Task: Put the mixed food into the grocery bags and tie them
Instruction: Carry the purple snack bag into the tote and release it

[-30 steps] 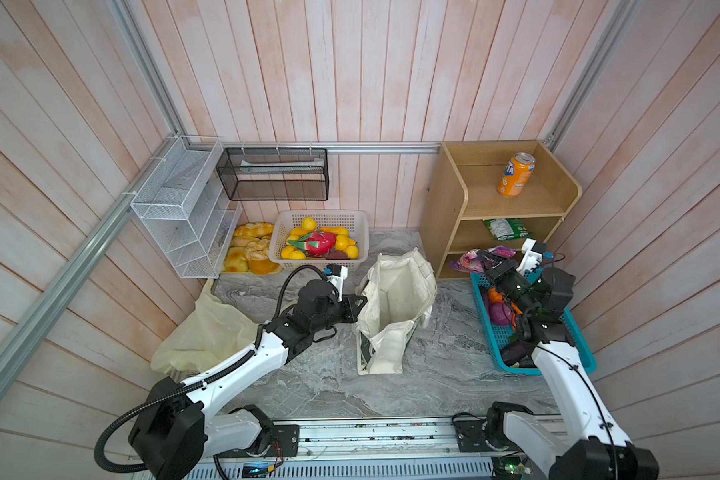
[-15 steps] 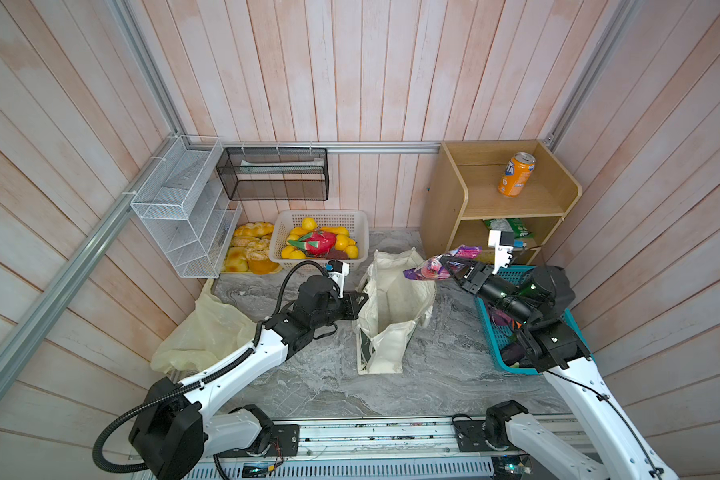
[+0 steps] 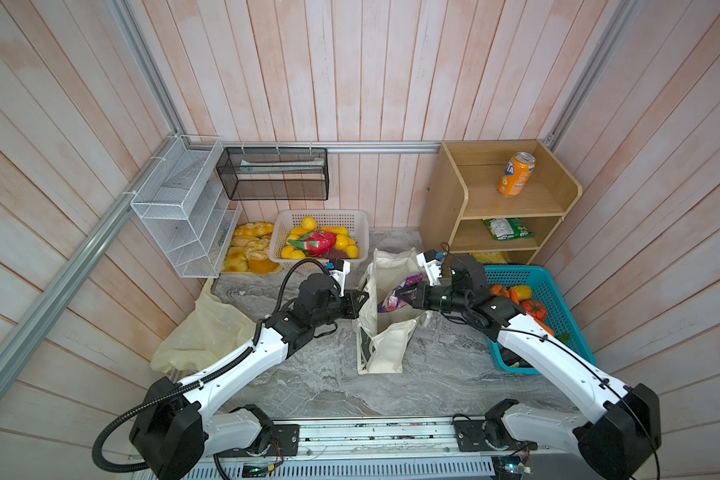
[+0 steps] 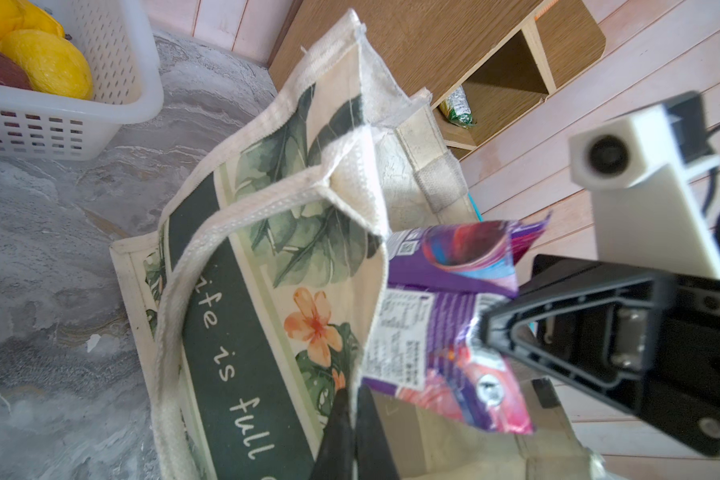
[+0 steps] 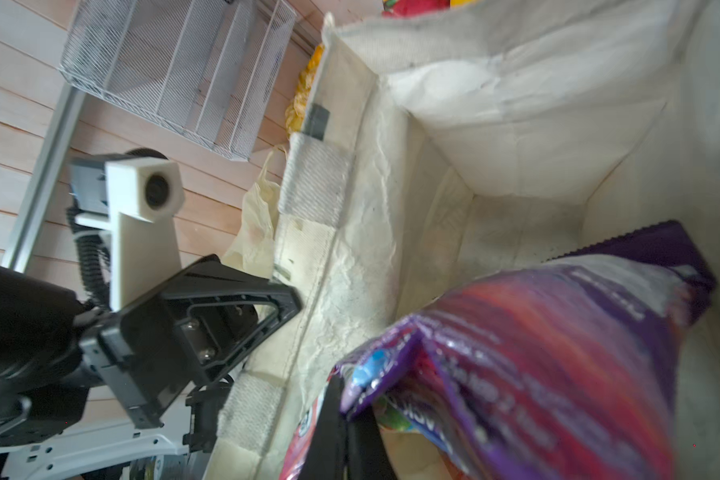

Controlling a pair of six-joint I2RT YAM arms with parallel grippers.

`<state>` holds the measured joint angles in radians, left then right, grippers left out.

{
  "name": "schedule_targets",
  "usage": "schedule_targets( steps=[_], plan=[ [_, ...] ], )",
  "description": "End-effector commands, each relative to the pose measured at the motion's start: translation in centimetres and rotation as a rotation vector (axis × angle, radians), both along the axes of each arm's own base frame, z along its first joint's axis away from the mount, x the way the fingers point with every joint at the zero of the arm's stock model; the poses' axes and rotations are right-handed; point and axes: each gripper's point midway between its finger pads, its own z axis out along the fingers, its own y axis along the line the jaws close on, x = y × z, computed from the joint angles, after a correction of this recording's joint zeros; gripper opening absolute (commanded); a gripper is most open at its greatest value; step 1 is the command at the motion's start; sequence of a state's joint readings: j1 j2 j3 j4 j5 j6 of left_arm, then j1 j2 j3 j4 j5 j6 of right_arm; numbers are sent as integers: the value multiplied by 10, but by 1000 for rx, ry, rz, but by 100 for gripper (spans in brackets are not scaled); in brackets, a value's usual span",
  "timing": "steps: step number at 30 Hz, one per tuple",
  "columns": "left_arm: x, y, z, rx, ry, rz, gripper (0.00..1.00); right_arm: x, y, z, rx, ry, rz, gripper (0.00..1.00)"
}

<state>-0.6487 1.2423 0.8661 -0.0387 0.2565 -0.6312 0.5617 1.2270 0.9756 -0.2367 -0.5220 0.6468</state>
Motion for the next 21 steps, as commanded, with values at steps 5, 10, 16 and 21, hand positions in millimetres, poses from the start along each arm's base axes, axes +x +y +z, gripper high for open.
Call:
schedule_targets(
  steps=[5,10,16,21],
  plan=[
    [6,-4,13,-16,-36,-9,0,-23,29,-63,-104,81,156,0],
    [5,-4,9,-19,-27,-13,0,-22,33,-80,-128,120,181,56],
    [5,-2,8,-10,-28,-4,0,-14,26,3,-89,-42,140,70],
    [5,-1,5,-3,-20,-1,0,-12,-10,70,-88,-201,-1,70]
  ],
)
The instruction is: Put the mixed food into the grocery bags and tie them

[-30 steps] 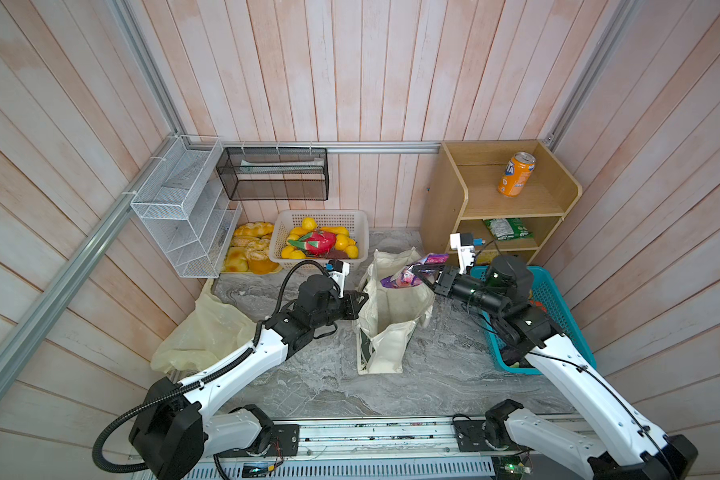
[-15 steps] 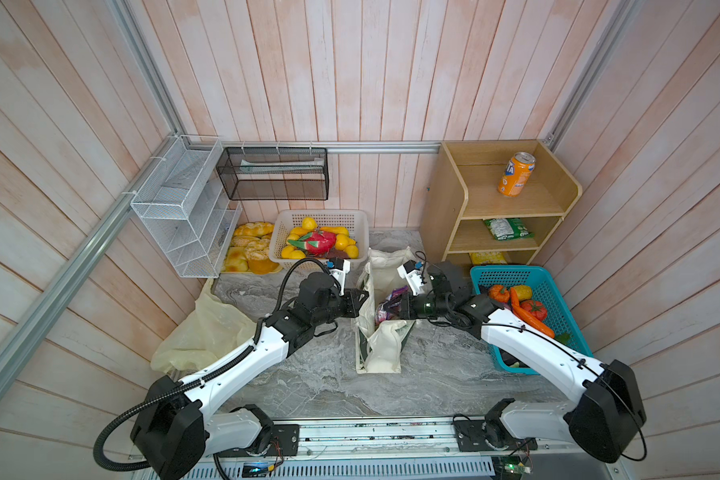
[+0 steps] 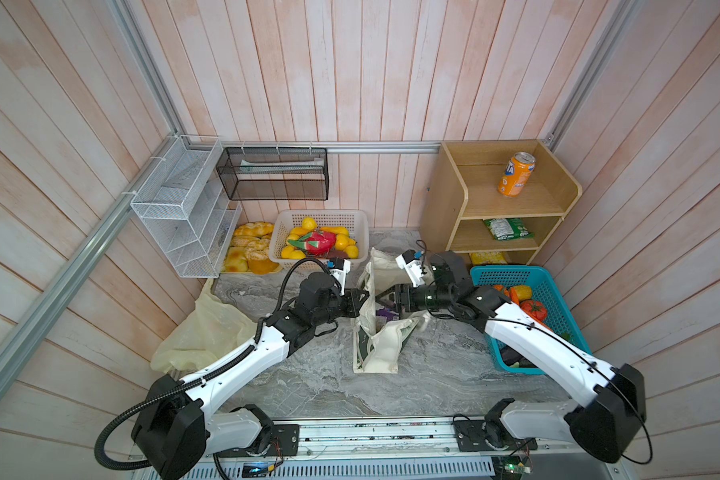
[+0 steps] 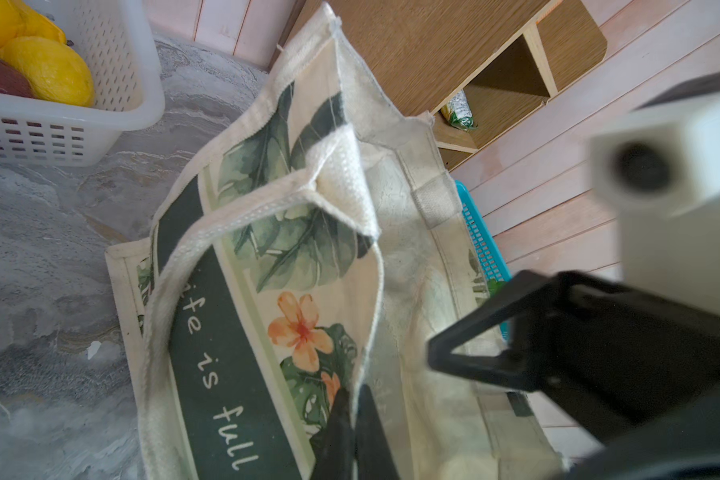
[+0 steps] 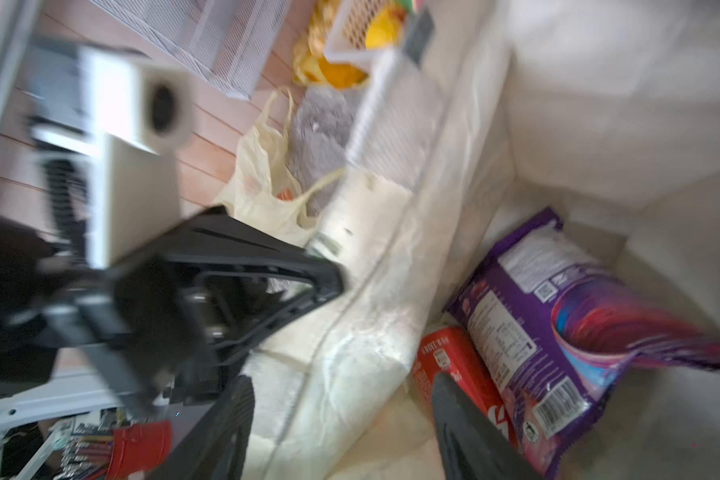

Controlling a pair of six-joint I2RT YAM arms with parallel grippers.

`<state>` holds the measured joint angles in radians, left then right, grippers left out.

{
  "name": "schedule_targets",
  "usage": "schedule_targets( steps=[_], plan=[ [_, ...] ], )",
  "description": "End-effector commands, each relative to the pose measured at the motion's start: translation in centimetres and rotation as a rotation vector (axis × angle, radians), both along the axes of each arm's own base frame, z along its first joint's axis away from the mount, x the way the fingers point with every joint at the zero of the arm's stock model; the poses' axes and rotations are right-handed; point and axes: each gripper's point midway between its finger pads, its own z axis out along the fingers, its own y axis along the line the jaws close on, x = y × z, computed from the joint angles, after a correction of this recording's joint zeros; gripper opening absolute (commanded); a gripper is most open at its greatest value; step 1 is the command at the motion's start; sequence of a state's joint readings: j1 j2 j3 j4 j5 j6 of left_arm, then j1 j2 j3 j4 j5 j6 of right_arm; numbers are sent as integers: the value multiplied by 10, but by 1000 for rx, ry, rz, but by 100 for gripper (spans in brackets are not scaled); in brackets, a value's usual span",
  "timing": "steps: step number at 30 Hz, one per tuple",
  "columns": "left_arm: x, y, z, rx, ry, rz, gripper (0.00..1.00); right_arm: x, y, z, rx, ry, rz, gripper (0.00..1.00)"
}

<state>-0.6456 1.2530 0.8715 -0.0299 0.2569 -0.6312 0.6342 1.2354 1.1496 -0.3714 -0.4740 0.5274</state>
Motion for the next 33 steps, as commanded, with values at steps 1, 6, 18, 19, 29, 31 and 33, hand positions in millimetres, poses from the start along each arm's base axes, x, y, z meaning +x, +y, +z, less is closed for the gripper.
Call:
schedule_targets(
  steps=[1,6,18,19,29,31,33],
  plan=[
    [2,0,4,2,-17,-3,0,1,-38,29,-44,-90,-141,70],
    [2,5,0,30,-10,11,0,10,-99,11,-90,-96,-398,74],
    [9,8,-7,75,12,42,0,59,-114,-78,-155,15,-431,53],
    [11,8,-6,79,11,43,0,63,-112,-71,-143,2,-417,37],
    [56,-21,51,97,-108,29,0,96,-101,20,-73,-157,-405,0],
    [66,-26,58,102,-123,31,0,99,-102,18,-74,-149,-418,0],
    [74,-30,59,110,-125,30,0,101,-105,10,-68,-136,-437,0]
  ],
)
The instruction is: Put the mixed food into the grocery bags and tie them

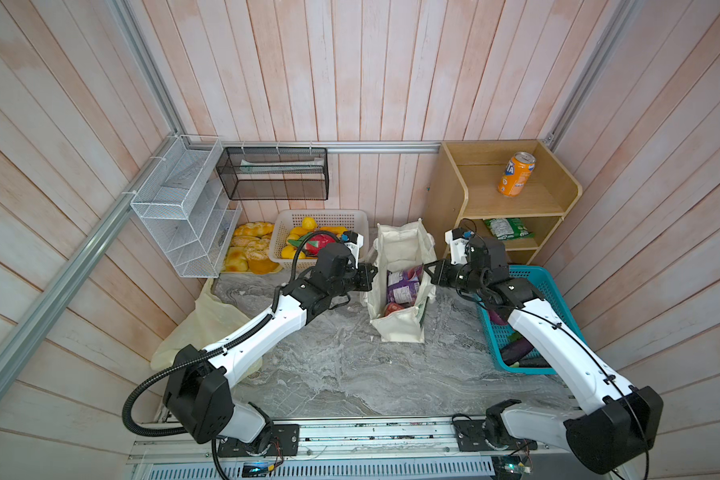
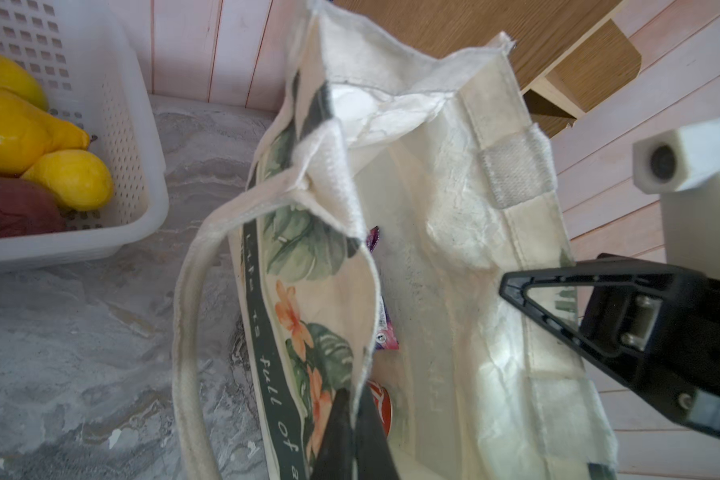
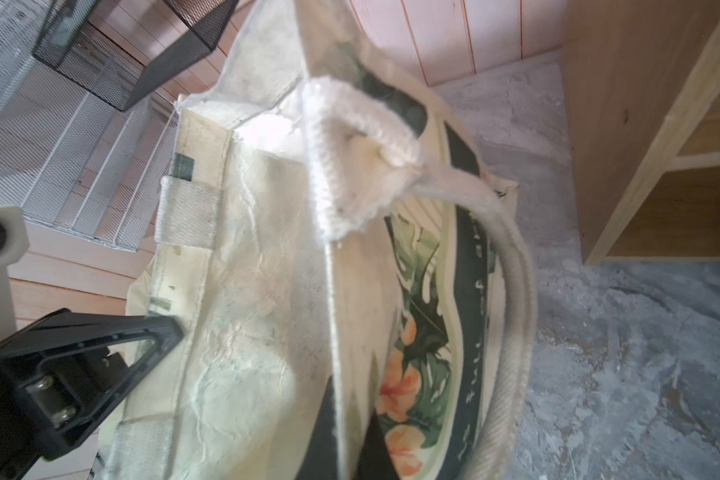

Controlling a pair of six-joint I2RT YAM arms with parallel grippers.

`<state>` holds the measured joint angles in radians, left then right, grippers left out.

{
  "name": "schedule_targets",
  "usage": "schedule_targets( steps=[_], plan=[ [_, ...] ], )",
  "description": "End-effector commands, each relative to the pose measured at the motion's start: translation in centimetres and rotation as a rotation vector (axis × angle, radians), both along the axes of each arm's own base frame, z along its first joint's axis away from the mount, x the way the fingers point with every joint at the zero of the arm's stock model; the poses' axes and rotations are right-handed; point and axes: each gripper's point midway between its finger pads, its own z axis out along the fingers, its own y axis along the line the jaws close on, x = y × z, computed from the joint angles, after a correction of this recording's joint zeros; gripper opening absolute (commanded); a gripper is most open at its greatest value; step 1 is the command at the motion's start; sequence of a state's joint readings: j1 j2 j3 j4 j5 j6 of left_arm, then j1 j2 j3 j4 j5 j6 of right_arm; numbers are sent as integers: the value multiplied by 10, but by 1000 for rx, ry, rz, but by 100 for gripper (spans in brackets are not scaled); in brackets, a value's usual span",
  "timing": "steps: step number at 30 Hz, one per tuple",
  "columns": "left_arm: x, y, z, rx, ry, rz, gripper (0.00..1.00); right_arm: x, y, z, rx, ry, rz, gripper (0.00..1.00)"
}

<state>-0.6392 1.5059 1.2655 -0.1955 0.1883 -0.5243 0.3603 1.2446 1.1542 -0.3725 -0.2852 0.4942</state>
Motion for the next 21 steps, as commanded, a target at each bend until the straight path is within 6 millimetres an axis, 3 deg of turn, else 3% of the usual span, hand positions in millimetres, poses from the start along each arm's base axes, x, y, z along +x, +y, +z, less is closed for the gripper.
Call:
schedule_targets(
  steps=[1,4,6,8,10,12,14,17,21],
  plan=[
    [15,-2,17,14,-53,5,0,11,-2,11,30,-66,-22,0],
    [25,-5,8,24,-31,8,0,13,-10,-10,51,-25,-46,0],
    [29,-6,-2,38,-8,8,5,13,-19,-18,64,-12,-69,15],
    [30,-3,-6,55,2,10,25,14,-28,-22,76,-6,-86,36],
    [28,5,-2,57,-5,24,45,15,-34,-20,82,-8,-92,51],
    [24,17,6,41,-18,49,60,14,-38,-14,87,-17,-88,59],
    [19,36,17,20,-40,87,71,13,-40,-5,85,-36,-78,64],
    [8,71,23,0,-40,162,79,9,-40,9,88,-61,-59,68],
    [-9,126,2,16,23,314,83,-4,-40,38,105,-116,-41,69]
  ],
)
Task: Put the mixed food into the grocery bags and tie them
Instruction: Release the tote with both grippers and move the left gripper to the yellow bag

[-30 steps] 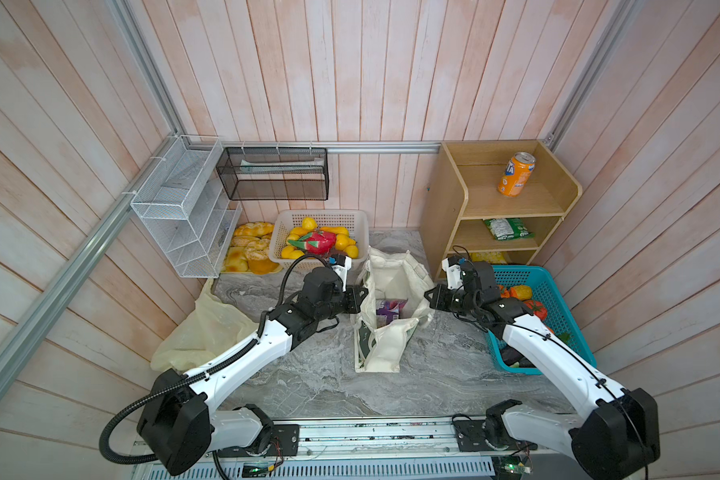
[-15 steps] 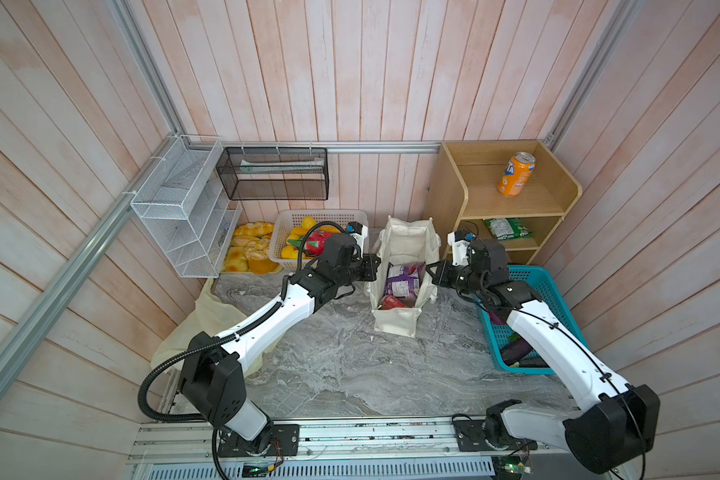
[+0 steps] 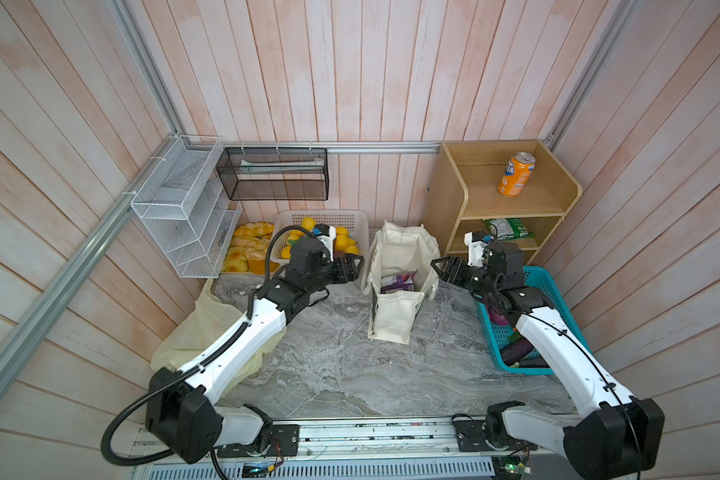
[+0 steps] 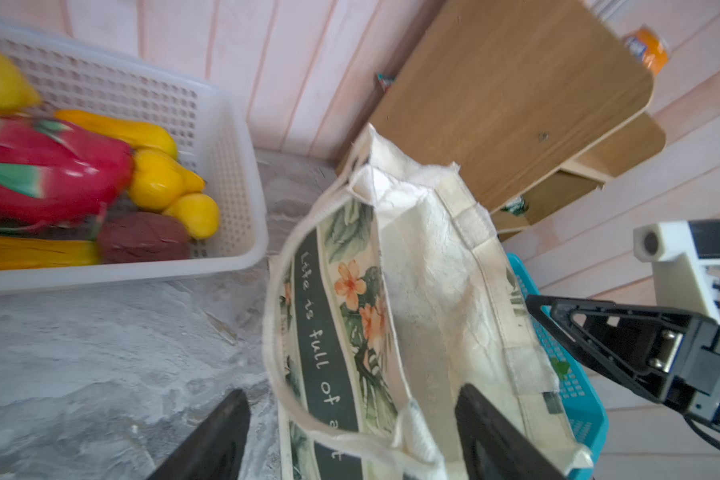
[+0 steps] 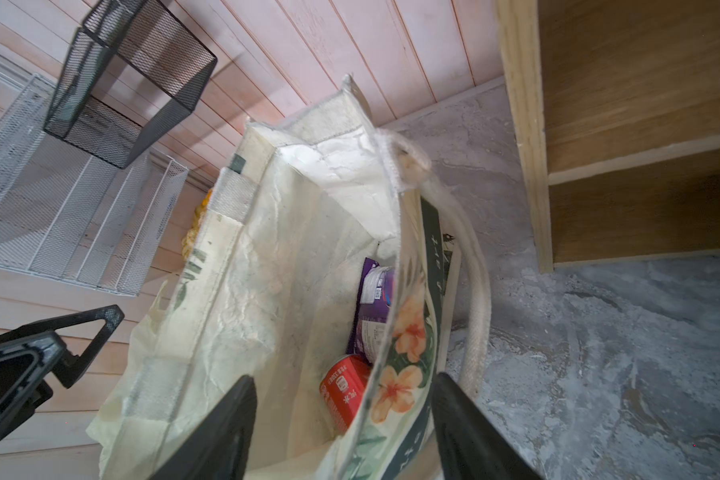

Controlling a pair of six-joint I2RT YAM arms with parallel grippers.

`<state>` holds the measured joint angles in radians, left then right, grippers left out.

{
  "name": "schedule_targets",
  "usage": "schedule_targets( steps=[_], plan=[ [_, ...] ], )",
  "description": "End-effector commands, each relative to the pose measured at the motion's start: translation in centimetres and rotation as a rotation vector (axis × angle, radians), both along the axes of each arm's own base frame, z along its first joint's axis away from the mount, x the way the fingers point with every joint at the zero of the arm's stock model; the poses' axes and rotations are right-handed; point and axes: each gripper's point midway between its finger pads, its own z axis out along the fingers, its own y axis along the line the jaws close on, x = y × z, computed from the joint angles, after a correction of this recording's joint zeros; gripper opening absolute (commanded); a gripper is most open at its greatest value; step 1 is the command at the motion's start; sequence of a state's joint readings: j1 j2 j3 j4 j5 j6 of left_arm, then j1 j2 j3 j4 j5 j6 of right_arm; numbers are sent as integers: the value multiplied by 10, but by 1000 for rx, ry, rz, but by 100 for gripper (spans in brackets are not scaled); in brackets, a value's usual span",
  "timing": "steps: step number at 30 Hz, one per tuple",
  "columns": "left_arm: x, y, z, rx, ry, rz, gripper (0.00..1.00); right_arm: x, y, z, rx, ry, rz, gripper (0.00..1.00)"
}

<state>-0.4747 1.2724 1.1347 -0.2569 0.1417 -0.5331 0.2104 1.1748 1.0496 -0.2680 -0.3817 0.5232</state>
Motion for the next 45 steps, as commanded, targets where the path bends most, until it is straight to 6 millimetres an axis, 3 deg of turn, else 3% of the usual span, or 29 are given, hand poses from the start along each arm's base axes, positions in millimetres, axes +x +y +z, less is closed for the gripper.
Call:
schedule_targets(
  steps=[1,5,8,14,16,20,23,33,45],
  plan=[
    [-13,43,-32,29,94,147,83,-17,2,47,26,-101,45,69],
    [-31,91,-88,93,250,314,85,-46,10,79,82,-166,98,69],
    [-37,124,-119,129,328,429,85,-72,25,85,116,-184,147,69],
    [-32,181,-159,281,440,590,89,-124,67,51,167,-135,241,69],
    [-30,194,-171,330,482,626,96,-137,78,37,179,-111,265,69],
    [-24,205,-192,375,546,654,97,-152,93,11,175,-61,302,69],
    [-21,209,-201,389,567,673,97,-157,95,2,167,-50,304,69],
    [-7,217,-224,529,610,626,97,-157,94,-8,150,-35,296,68],
    [-14,213,-229,628,618,525,89,-152,96,-12,123,-28,292,68]
  ],
)
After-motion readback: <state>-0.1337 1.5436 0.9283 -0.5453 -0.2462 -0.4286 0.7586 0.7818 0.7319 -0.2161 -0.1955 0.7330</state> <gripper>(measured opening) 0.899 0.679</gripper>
